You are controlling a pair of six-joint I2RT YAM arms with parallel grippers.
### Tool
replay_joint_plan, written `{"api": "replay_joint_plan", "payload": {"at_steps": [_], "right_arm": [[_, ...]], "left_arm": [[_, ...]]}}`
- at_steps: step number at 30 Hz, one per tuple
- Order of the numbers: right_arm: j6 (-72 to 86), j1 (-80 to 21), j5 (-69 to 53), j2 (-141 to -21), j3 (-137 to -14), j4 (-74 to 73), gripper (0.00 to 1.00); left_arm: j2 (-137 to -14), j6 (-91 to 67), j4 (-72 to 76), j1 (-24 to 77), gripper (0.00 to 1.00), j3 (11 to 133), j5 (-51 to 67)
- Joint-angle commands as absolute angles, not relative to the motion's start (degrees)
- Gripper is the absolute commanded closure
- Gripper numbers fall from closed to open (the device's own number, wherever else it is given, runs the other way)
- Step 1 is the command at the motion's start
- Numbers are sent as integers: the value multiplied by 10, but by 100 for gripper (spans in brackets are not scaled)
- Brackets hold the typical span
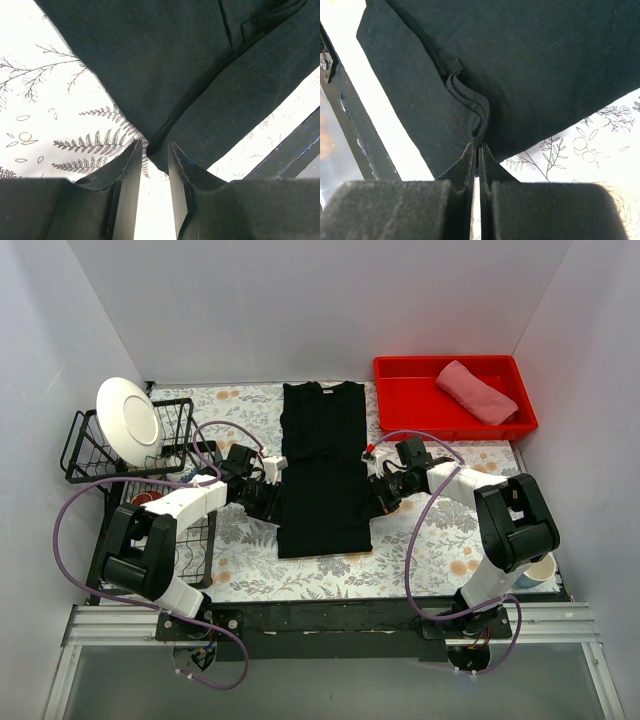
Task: Roll the t-shirts
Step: Roll the T-shirt to the center of the board.
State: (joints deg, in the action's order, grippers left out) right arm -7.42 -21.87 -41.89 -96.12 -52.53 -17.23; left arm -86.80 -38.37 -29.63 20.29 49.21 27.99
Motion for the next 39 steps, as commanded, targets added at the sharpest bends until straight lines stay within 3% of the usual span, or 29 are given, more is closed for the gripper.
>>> {"api": "replay_joint_plan", "payload": {"at_steps": [1,12,14,23,24,26,39], "right_arm": [[-73,-217,-419,-967,-553,-176,99],[-73,-217,-415,-965,-547,-169,99],[-73,-217,-413,-965,-545,-168,99],[-72,-217,-410,-960,-542,-163,99],[-72,-217,-410,-960,-542,-162,99],[-76,-217,-411,-957,-542,-163,99],[-72,-217,-389,-924,-547,-158,99]], "left_arm": [[-870,-388,-285,199,73,502,284],[-883,-366,-311,199,64,504,295],[-889,-362,-313,200,71,507,313],[-903,-352,-321,199,75,514,331],[-903,-351,-325,200,87,517,336],[-901,-345,-331,199,100,521,345],[-892,-331,-316,199,100,572,321]]}}
